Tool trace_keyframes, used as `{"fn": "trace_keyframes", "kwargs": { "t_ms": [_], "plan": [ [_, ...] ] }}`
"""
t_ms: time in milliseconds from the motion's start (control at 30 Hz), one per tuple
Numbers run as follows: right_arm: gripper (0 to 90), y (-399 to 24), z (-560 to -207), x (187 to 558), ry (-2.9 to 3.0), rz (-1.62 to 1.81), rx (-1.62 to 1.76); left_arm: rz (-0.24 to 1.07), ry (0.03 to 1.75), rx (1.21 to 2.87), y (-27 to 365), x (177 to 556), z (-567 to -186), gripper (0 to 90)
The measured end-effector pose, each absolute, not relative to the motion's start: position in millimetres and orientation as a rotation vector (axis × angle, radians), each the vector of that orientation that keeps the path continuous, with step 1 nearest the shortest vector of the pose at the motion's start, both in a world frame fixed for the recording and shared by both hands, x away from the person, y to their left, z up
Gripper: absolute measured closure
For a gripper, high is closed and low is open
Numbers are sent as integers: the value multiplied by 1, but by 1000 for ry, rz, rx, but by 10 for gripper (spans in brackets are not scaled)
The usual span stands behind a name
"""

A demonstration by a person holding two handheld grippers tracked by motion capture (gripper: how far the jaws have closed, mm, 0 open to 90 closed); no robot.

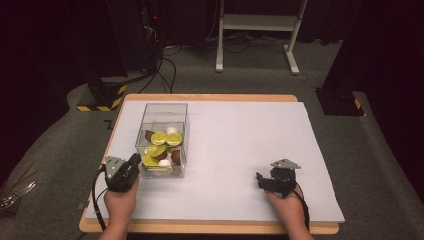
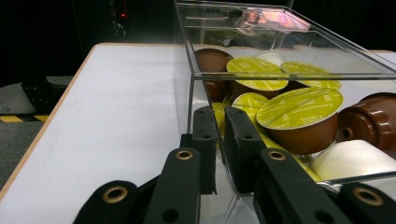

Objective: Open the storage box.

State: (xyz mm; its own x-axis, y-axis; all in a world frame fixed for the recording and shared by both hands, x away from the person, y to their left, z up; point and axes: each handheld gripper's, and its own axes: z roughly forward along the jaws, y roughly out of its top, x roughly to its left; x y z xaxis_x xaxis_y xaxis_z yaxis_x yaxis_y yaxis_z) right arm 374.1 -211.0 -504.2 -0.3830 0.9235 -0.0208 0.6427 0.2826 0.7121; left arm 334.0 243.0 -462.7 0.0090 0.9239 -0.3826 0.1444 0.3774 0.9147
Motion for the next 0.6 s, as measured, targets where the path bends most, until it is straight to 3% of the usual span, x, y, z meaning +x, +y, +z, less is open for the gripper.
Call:
{"fn": "trace_keyframes", "kwargs": {
  "t_ms": [600],
  "plan": [
    [172,-211,-504,374,2126,872,1405,870,1455,1032,239,324,-462,871]
  ]
}}
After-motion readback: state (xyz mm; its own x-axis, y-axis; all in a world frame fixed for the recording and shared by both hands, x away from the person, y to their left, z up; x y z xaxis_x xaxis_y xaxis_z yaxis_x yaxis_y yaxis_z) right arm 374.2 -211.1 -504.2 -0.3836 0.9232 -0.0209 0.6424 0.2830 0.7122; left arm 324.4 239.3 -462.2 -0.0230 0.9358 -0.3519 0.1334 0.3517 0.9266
